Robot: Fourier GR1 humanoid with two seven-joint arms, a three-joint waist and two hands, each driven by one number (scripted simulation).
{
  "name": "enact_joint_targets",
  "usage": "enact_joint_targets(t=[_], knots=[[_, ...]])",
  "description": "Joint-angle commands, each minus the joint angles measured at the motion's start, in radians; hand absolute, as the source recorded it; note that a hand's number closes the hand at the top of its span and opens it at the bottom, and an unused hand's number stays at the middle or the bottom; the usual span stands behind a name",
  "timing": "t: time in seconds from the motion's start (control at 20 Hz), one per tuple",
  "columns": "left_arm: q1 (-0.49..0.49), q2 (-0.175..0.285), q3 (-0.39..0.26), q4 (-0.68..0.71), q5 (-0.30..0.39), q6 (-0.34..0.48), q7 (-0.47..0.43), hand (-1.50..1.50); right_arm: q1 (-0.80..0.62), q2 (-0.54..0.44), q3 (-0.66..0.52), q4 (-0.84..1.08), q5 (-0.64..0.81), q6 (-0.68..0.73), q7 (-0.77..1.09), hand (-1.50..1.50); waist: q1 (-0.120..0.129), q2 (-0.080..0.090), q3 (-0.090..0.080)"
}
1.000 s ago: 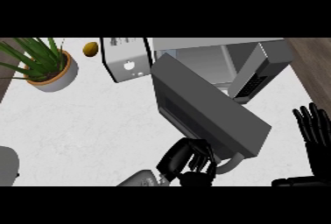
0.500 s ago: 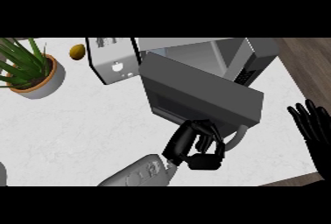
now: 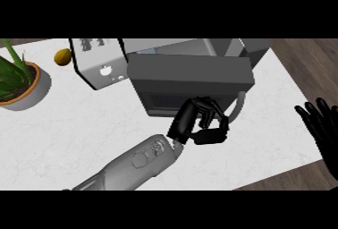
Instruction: Pick up the milk, place it into the microwave and close the microwave
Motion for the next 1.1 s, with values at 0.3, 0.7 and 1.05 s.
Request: enact_joint_targets(t=[0.3,0.7,1.05], knots=[[-0.089,-0.001,0.139,0.061,0.175,0.02,-0.114,1.5,-0.026,-0.035,-0.001,-0.056,-0.098,0.026,0.07,-1.5,-0.05,0.023,-0.004],[-0.154,-0.001,0.183,0.142,0.25,-0.005,-0.172,1.5,-0.055,-0.065,-0.019,-0.078,-0.14,0.029,0.1,-1.5,-0.08,0.037,-0.001],[-0.164,-0.001,0.18,0.17,0.293,-0.013,-0.225,1.5,-0.084,-0.09,-0.027,-0.09,-0.191,0.029,0.135,-1.5,-0.077,0.042,0.0]])
